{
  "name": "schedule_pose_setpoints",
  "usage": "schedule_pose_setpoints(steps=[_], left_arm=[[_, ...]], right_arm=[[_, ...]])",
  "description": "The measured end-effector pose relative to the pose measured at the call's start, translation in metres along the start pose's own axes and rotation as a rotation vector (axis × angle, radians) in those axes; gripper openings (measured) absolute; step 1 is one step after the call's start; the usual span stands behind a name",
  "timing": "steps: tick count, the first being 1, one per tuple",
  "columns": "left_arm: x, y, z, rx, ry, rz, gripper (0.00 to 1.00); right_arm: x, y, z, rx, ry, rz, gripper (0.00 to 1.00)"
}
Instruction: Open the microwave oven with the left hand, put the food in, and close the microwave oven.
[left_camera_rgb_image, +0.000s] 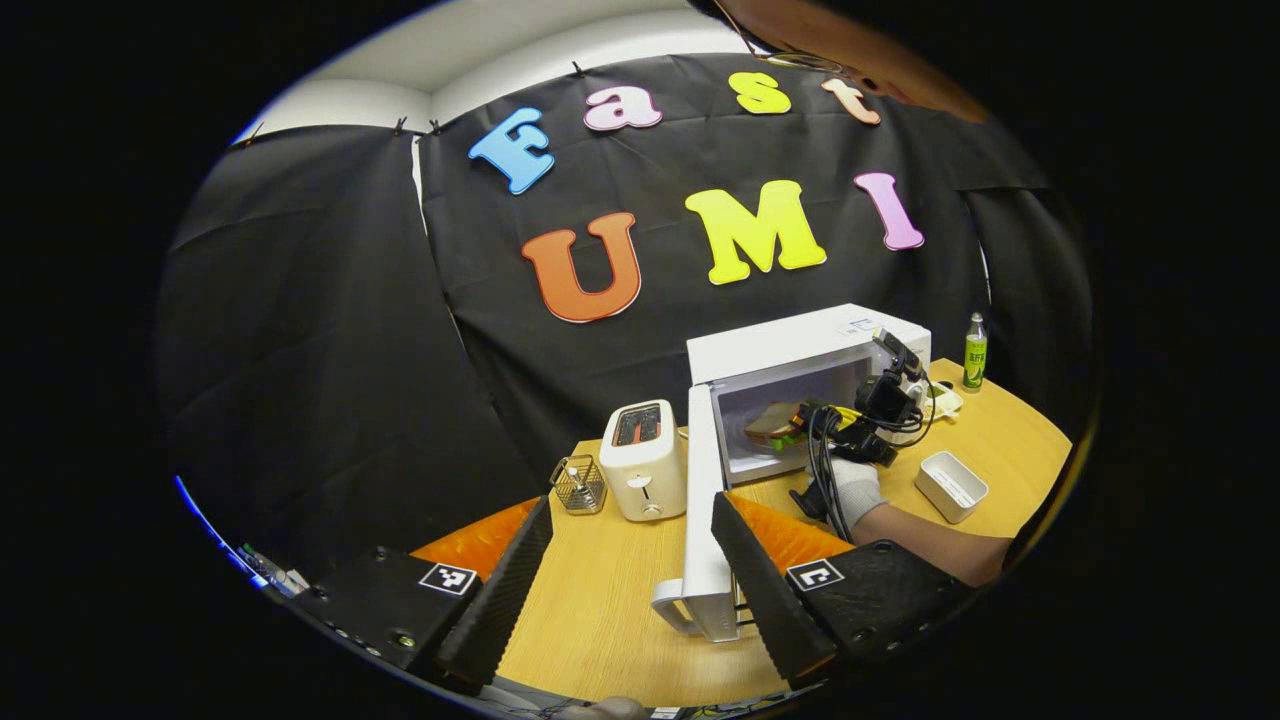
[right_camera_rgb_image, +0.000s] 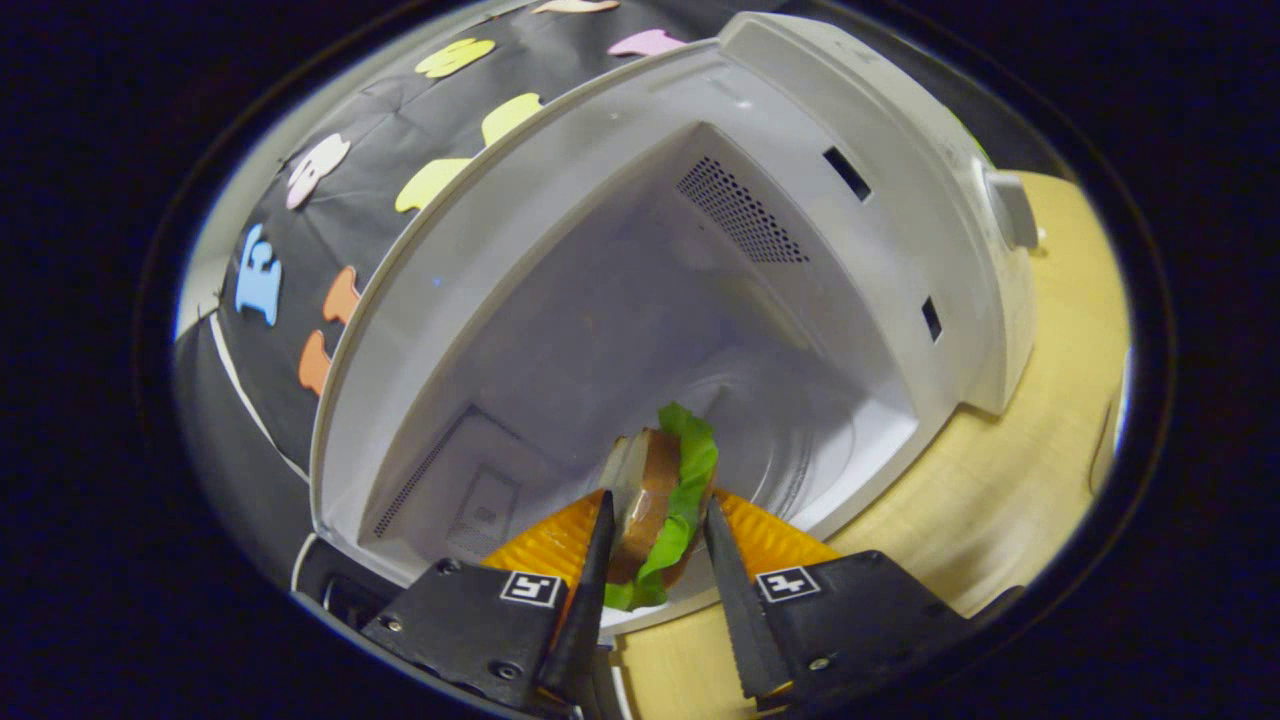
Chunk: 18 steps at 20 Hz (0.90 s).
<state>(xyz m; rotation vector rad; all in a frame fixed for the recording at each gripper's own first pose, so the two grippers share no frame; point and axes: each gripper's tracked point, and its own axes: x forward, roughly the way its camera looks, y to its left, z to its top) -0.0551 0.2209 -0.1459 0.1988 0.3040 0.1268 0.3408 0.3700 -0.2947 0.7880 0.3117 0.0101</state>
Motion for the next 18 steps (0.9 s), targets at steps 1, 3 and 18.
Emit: schedule_pose_setpoints(steps=[1,3,18], left_arm=[[0.001,0.002,0.001,-0.006,0.001,0.006,0.96],[0.004,0.002,-0.002,-0.02,0.007,0.006,0.96],[-0.005,-0.013,0.028,-0.029,-0.083,-0.038,0.97]], right_arm=[[-0.002,-0.003,0.002,-0.05,0.0,-0.012,0.56],[-0.008,-0.008,0.009,-0.135,-0.018,-0.035,0.85],[-0.165,0.001,0.096,-0.321,0.07,0.07,1.0]])
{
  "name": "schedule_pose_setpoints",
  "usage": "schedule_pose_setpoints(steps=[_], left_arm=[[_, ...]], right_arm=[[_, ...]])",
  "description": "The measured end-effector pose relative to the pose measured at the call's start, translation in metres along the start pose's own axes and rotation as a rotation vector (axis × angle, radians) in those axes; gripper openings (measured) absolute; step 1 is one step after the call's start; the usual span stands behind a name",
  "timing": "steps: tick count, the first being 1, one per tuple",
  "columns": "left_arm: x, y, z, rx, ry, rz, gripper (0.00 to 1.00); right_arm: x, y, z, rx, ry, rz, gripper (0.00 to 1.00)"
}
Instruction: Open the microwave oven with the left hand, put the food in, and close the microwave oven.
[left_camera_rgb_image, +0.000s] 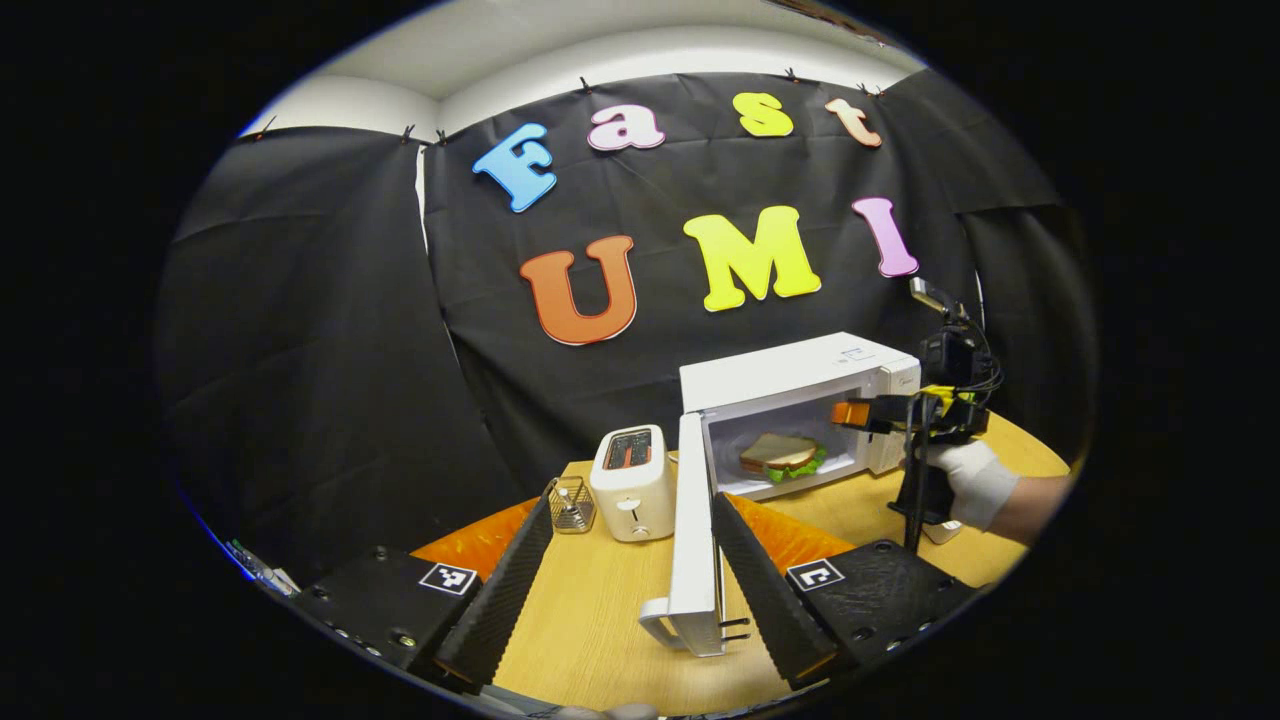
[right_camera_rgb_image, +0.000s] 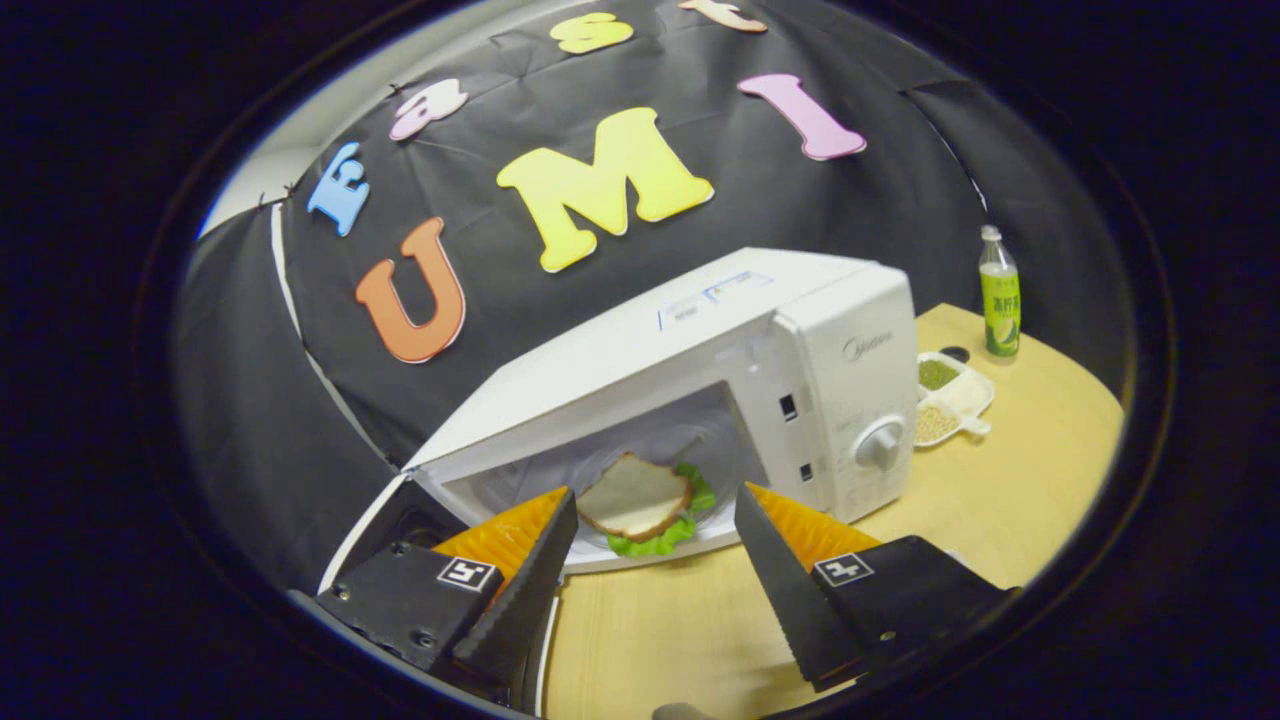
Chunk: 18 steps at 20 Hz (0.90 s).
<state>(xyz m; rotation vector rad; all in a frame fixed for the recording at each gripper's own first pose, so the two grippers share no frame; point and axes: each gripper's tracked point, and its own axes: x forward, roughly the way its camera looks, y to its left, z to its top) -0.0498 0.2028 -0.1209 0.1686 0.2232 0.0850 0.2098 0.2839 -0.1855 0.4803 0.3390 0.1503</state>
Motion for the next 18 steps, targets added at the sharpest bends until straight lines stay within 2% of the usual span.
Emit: schedule_pose_setpoints(steps=[1,2,3,4,5,6,7,8,9,10,11,12,13,14,15,16,17,18], left_arm=[[0.0,-0.003,0.003,0.0,-0.009,-0.006,0.96],[0.0,-0.004,0.005,0.002,-0.017,-0.008,0.96],[0.0,-0.007,0.008,-0.003,-0.022,-0.016,0.96],[0.001,-0.011,0.01,-0.011,-0.03,-0.023,0.96],[0.001,-0.016,0.015,-0.02,-0.039,-0.036,0.96],[0.001,-0.02,0.017,-0.026,-0.045,-0.043,0.96],[0.001,-0.023,0.02,-0.028,-0.056,-0.048,0.96],[0.002,-0.025,0.022,-0.032,-0.066,-0.056,0.96],[0.003,-0.027,0.026,-0.036,-0.08,-0.061,0.96],[0.004,-0.028,0.029,-0.039,-0.093,-0.064,0.96],[0.005,-0.028,0.033,-0.042,-0.105,-0.064,0.9],[0.006,-0.029,0.035,-0.047,-0.12,-0.064,0.94],[0.007,-0.028,0.038,-0.052,-0.133,-0.066,0.93],[0.008,-0.027,0.038,-0.055,-0.143,-0.062,0.82],[0.01,-0.026,0.037,-0.058,-0.146,-0.064,0.75],[0.011,-0.026,0.038,-0.059,-0.152,-0.065,0.69],[0.012,-0.024,0.038,-0.06,-0.156,-0.061,0.66],[0.012,-0.028,0.037,-0.058,-0.159,-0.076,0.63]], right_arm=[[-0.016,-0.005,0.014,-0.024,-0.01,0.003,1.0],[-0.033,-0.009,0.028,-0.052,-0.029,0.004,0.9],[-0.049,-0.015,0.042,-0.08,-0.042,-0.005,0.91],[-0.065,-0.024,0.055,-0.106,-0.057,-0.015,1.0],[-0.081,-0.033,0.068,-0.128,-0.07,-0.03,0.9],[-0.096,-0.041,0.079,-0.144,-0.079,-0.04,0.9],[-0.112,-0.048,0.092,-0.16,-0.093,-0.05,1.0],[-0.125,-0.058,0.1,-0.178,-0.11,-0.066,1.0],[-0.14,-0.068,0.114,-0.204,-0.124,-0.087,0.91],[-0.155,-0.077,0.125,-0.234,-0.139,-0.111,0.91],[-0.17,-0.087,0.138,-0.256,-0.156,-0.135,1.0],[-0.182,-0.096,0.152,-0.271,-0.176,-0.152,1.0],[-0.195,-0.102,0.164,-0.281,-0.19,-0.167,0.9],[-0.208,-0.107,0.173,-0.287,-0.205,-0.179,0.9],[-0.219,-0.111,0.181,-0.295,-0.216,-0.188,1.0],[-0.23,-0.115,0.187,-0.303,-0.225,-0.199,0.91],[-0.241,-0.118,0.193,-0.319,-0.236,-0.211,1.0],[-0.249,-0.122,0.196,-0.333,-0.24,-0.219,1.0]])
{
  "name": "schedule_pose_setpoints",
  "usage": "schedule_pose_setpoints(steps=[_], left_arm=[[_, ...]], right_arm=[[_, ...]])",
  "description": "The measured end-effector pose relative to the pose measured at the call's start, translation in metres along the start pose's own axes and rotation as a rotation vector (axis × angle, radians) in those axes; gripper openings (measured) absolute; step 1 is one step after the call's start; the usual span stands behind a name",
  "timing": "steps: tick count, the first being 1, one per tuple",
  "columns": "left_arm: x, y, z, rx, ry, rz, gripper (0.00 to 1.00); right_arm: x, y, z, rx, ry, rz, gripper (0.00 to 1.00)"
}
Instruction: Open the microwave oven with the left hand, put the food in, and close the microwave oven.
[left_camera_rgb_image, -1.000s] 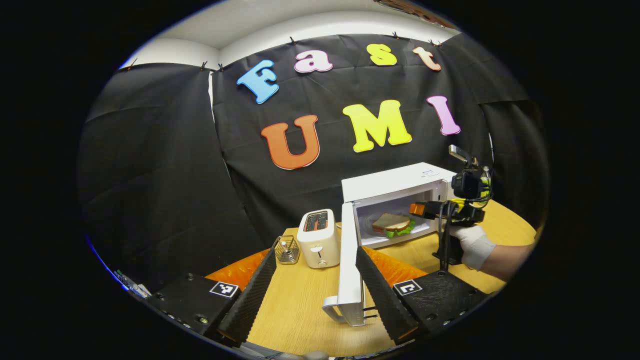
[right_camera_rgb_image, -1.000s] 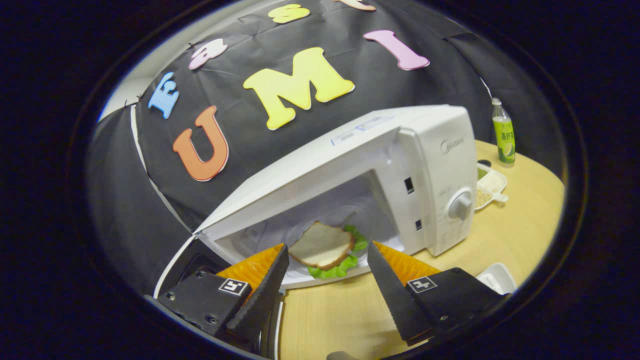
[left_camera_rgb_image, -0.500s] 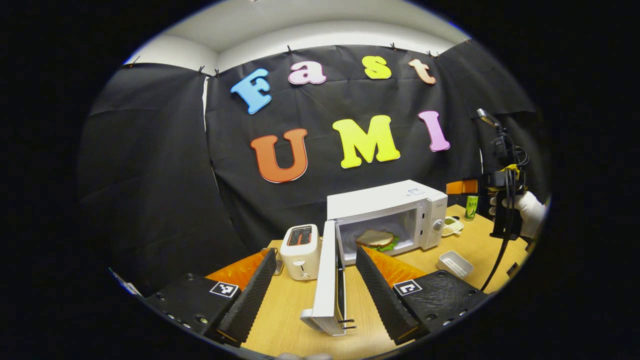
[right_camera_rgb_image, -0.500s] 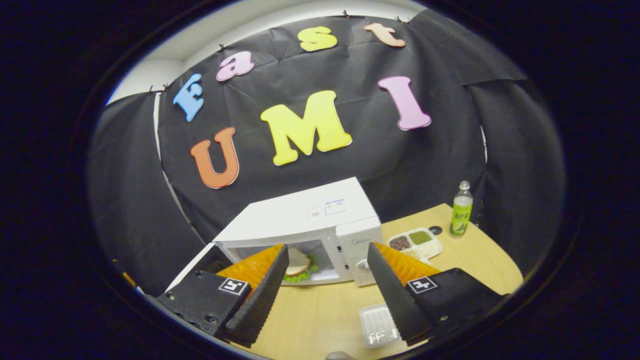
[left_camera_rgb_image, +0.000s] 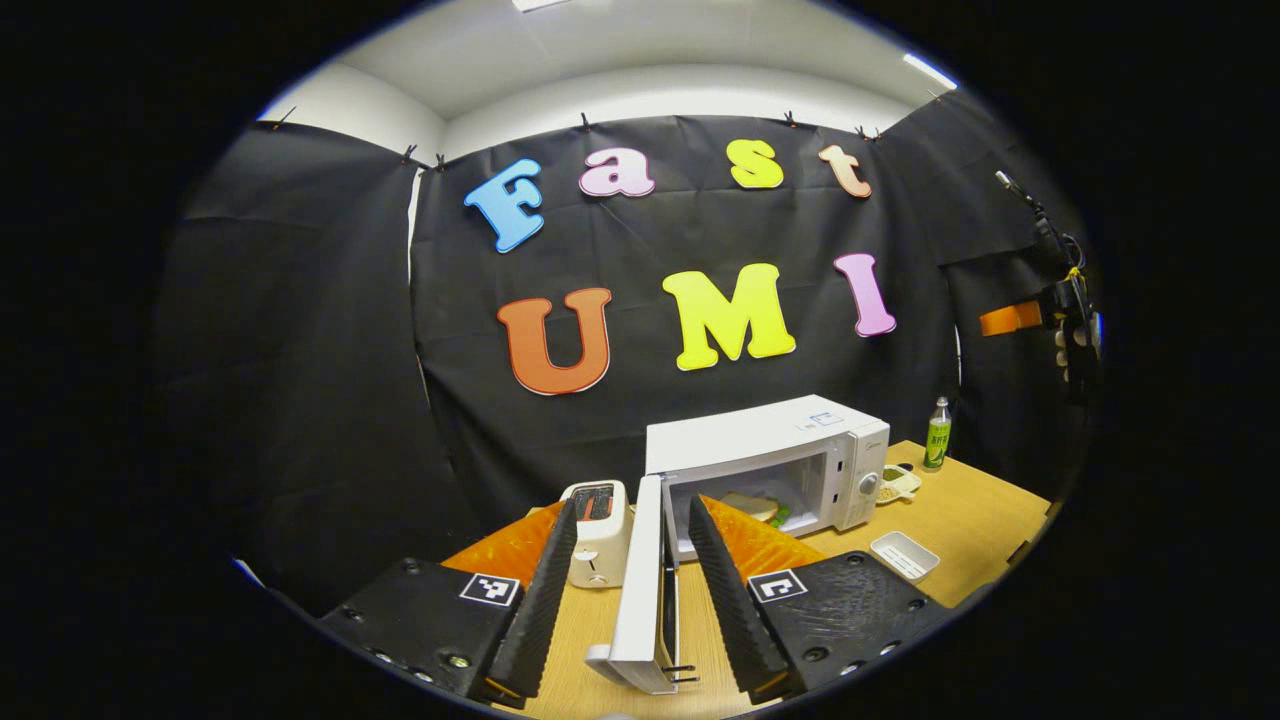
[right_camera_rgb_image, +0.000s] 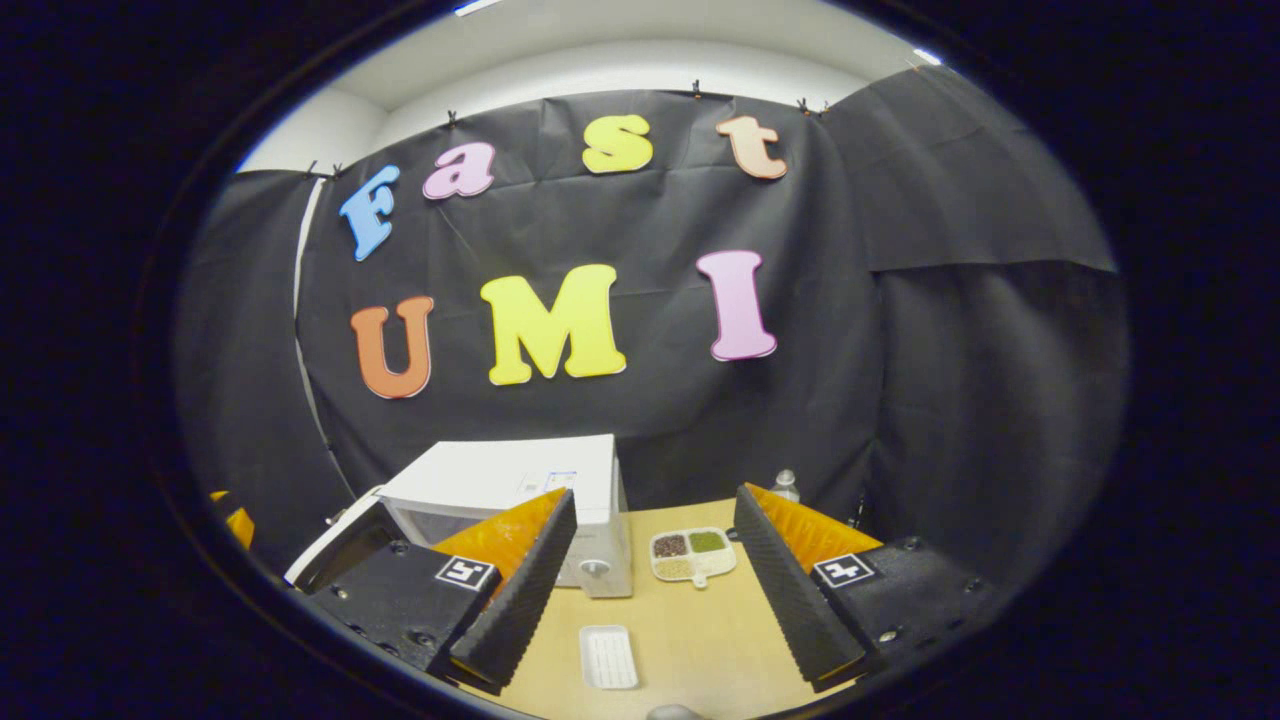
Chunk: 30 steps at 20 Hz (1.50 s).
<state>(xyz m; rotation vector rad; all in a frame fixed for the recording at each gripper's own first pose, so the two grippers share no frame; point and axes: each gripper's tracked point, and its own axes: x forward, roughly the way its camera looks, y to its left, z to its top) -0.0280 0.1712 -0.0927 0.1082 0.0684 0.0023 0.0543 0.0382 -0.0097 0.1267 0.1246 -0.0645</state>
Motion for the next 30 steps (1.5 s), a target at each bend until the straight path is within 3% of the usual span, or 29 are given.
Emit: schedule_pose_setpoints(steps=[1,3,5,6,7,8,9,10,11,15,16,22,23,25,26,27,28,29,30], left_arm=[[-0.002,0.002,0.002,0.008,-0.012,0.005,0.67],[-0.001,0.004,0.001,0.011,-0.022,0.003,0.48],[-0.004,0.004,0.003,0.015,-0.034,0.003,0.43],[-0.004,0.01,0.0,0.021,-0.031,0.007,0.24],[-0.004,0.014,-0.004,0.029,-0.028,0.02,0.31],[-0.003,0.015,-0.007,0.029,-0.022,0.014,0.13],[-0.003,0.018,-0.01,0.033,-0.017,0.025,0.12],[-0.003,0.025,-0.011,0.035,-0.012,0.038,0.0],[-0.002,0.028,-0.015,0.033,-0.012,0.033,0.0],[0.001,0.045,-0.027,-0.02,-0.002,0.035,0.0],[-0.001,0.05,-0.027,-0.034,-0.001,0.044,0.0],[0.007,0.098,-0.086,-0.079,0.096,0.116,0.0],[0.009,0.102,-0.101,-0.086,0.108,0.127,0.0],[0.011,0.105,-0.126,-0.075,0.134,0.128,0.0],[0.014,0.102,-0.138,-0.069,0.155,0.121,0.0],[0.015,0.102,-0.15,-0.063,0.175,0.121,0.0],[0.017,0.098,-0.161,-0.069,0.2,0.112,0.0],[0.019,0.095,-0.169,-0.076,0.214,0.103,0.0],[0.019,0.092,-0.173,-0.08,0.219,0.098,0.0]], right_arm=[[-0.006,-0.006,0.004,-0.011,-0.002,-0.007,0.91],[-0.017,-0.016,0.01,-0.018,-0.006,-0.021,0.92],[-0.023,-0.021,0.013,-0.024,-0.012,-0.033,0.92],[-0.025,-0.022,0.012,-0.02,-0.009,-0.032,1.0],[-0.029,-0.021,0.012,-0.015,-0.007,-0.028,1.0],[-0.03,-0.021,0.011,-0.011,-0.003,-0.025,1.0],[-0.032,-0.021,0.01,-0.007,-0.002,-0.024,1.0],[-0.034,-0.022,0.009,-0.006,0.0,-0.024,0.92],[-0.035,-0.023,0.008,-0.004,0.003,-0.025,1.0],[-0.039,-0.024,0.002,-0.005,0.014,-0.027,1.0],[-0.038,-0.024,0.002,-0.004,0.012,-0.028,0.92],[-0.037,-0.021,0.002,-0.02,0.023,-0.026,0.92],[-0.037,-0.02,0.001,-0.022,0.03,-0.025,1.0],[-0.037,-0.02,-0.001,-0.031,0.042,-0.027,1.0],[-0.037,-0.023,-0.002,-0.038,0.048,-0.034,0.92],[-0.038,-0.024,-0.001,-0.042,0.047,-0.04,0.92],[-0.038,-0.025,0.0,-0.044,0.05,-0.043,1.0],[-0.039,-0.025,0.0,-0.044,0.055,-0.042,0.92],[-0.039,-0.024,-0.002,-0.047,0.062,-0.043,0.92]])
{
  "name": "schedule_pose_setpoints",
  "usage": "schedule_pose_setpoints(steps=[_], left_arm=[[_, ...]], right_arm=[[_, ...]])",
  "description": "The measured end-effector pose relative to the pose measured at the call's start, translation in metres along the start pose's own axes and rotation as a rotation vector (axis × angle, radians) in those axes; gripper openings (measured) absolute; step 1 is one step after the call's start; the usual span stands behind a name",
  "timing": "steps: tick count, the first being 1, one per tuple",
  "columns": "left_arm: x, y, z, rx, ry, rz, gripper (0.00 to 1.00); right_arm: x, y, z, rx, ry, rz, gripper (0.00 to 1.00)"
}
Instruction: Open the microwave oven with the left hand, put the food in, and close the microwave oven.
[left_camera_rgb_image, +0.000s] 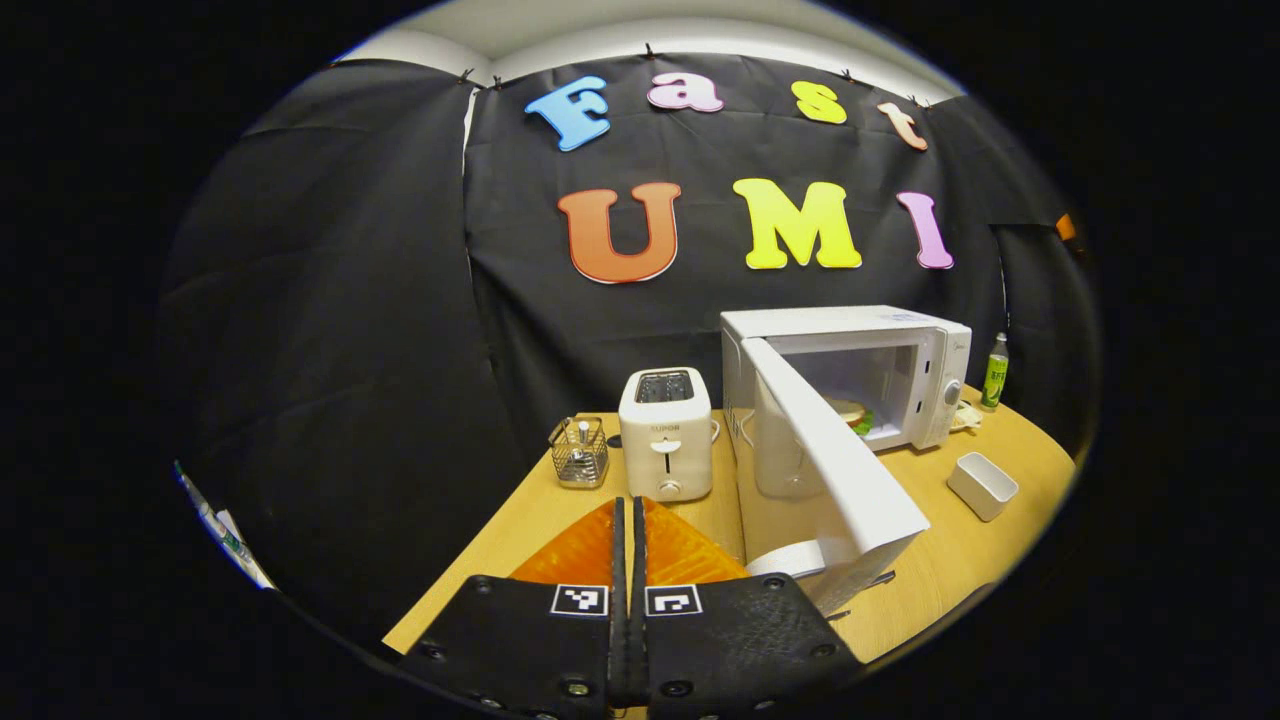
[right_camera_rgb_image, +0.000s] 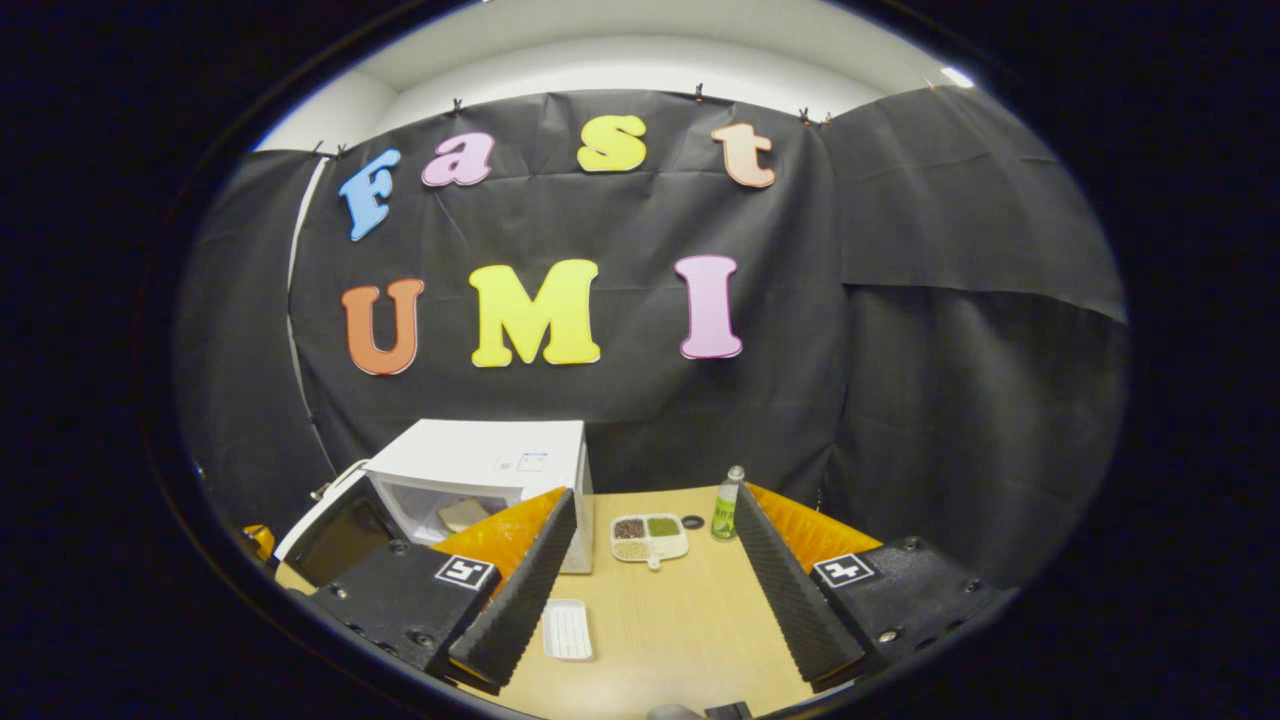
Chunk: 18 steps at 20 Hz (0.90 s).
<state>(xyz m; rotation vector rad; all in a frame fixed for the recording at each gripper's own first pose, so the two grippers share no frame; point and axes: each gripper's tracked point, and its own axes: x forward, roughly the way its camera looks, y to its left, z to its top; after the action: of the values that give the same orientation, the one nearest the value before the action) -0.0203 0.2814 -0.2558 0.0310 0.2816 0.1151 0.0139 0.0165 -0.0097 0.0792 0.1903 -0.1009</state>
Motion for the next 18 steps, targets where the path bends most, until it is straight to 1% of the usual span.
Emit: schedule_pose_setpoints(steps=[3,6,9,12,13,16,17,18], left_arm=[[0.007,-0.006,-0.013,-0.005,0.021,-0.011,0.0],[0.01,-0.014,-0.02,0.012,0.035,-0.026,0.0],[0.007,-0.023,-0.022,0.039,0.04,-0.035,0.0],[0.006,-0.031,-0.02,0.038,0.036,-0.054,0.0],[0.007,-0.035,-0.019,0.039,0.036,-0.057,0.0],[0.005,-0.051,-0.015,0.025,0.031,-0.079,0.0],[0.005,-0.058,-0.012,0.027,0.025,-0.089,0.0],[0.006,-0.067,-0.01,0.03,0.021,-0.101,0.0]], right_arm=[[-0.002,-0.002,-0.001,-0.007,0.006,-0.006,0.92],[-0.006,-0.009,-0.005,0.004,0.014,-0.021,0.92],[-0.009,-0.016,-0.011,0.012,0.023,-0.032,0.92],[-0.01,-0.019,-0.015,0.02,0.031,-0.034,0.92],[-0.011,-0.02,-0.015,0.021,0.031,-0.034,1.0],[-0.012,-0.022,-0.011,0.018,0.014,-0.034,1.0],[-0.012,-0.021,-0.012,0.02,0.015,-0.03,0.92],[-0.013,-0.021,-0.012,0.02,0.015,-0.029,0.92]])
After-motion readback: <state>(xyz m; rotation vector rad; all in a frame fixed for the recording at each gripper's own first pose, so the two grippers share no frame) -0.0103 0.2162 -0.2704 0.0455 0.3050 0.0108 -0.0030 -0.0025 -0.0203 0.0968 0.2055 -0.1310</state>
